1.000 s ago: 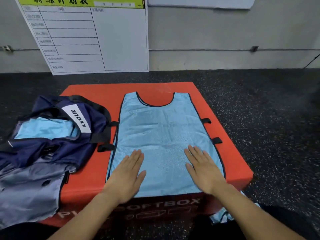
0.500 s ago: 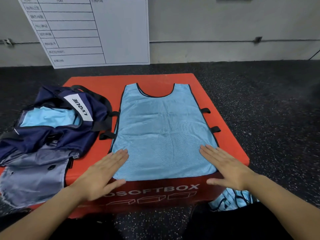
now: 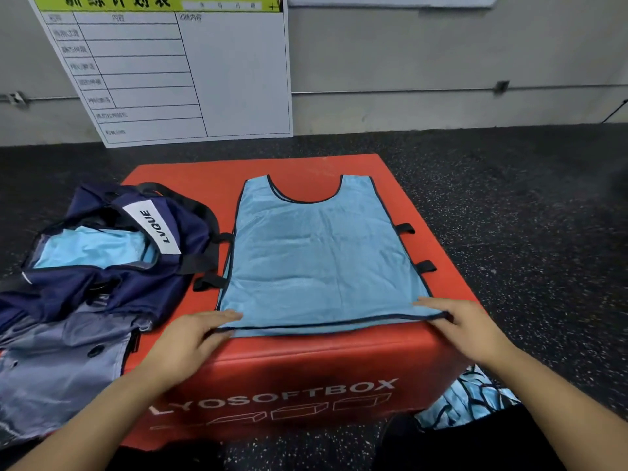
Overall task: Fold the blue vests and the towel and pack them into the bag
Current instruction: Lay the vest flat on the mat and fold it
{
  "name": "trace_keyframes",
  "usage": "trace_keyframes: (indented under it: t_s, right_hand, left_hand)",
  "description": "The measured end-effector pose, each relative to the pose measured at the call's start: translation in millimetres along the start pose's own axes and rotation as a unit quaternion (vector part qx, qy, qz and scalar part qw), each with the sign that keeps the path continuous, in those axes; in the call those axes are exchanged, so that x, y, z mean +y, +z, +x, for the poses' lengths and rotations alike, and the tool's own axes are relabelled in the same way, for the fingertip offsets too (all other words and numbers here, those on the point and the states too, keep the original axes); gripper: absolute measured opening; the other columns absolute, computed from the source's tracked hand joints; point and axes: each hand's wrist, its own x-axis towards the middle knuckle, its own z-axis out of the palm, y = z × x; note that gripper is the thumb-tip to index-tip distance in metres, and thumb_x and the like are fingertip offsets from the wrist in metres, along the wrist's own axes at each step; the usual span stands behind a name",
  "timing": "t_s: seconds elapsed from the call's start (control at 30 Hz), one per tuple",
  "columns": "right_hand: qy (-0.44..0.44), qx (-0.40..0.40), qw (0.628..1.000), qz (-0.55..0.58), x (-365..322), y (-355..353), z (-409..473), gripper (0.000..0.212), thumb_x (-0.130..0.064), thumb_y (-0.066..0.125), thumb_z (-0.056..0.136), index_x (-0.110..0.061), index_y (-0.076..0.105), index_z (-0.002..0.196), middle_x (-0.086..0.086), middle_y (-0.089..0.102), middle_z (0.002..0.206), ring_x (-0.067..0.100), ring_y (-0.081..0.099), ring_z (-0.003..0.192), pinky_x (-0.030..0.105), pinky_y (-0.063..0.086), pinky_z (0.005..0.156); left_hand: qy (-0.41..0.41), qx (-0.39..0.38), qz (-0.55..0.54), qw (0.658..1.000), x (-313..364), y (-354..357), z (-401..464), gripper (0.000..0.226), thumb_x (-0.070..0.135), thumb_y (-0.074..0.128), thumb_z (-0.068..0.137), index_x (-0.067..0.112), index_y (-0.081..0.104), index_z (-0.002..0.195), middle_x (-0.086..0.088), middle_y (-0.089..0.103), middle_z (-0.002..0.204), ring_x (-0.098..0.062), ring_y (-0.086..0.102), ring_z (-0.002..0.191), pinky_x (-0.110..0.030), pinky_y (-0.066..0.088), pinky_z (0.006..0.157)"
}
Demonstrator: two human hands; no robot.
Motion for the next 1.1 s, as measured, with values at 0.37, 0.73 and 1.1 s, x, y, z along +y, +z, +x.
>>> trace_keyframes:
  t_s: [0.37,0.73,1.1]
  right_hand:
    - [0.141,0.114,0.974,0.133,-26,-3,47,0.018,-0.021,0.079,0.088,-0.025,0.065,0.098,0.001,0.069,0.066,0.008,0.058,0.06,0.017,0.042,0.061]
    - [0.096,-0.064,0.959,0.258,-29,-27,38,0.038,-0.024,0.067,0.096,-0.042,0.065,0.129,-0.021,0.074,0.091,-0.008,0.064,0.093,0.013,0.045,0.088]
    - [0.076,0.016,0.972,0.22,-27,-14,56,0.034,-0.001,0.067,0.094,-0.031,0.083,0.096,0.004,0.077,0.1,0.027,0.067,0.099,0.023,0.046,0.087]
  left_hand:
    - [-0.18,0.104,-0.187,0.96,-7,12,42,0.027,0.024,0.072,0.093,0.042,0.064,0.111,-0.003,0.055,0.059,-0.01,0.043,0.057,-0.027,0.043,0.061]
    - [-0.092,0.012,-0.197,0.976,8,-10,28,0.032,0.056,0.054,0.096,0.032,0.073,0.108,0.013,0.069,0.097,-0.004,0.062,0.096,-0.017,0.043,0.09]
    - [-0.148,0.117,-0.25,0.95,24,-5,44,0.02,0.009,0.066,0.096,0.024,0.078,0.102,0.022,0.074,0.089,0.009,0.063,0.078,-0.004,0.042,0.078]
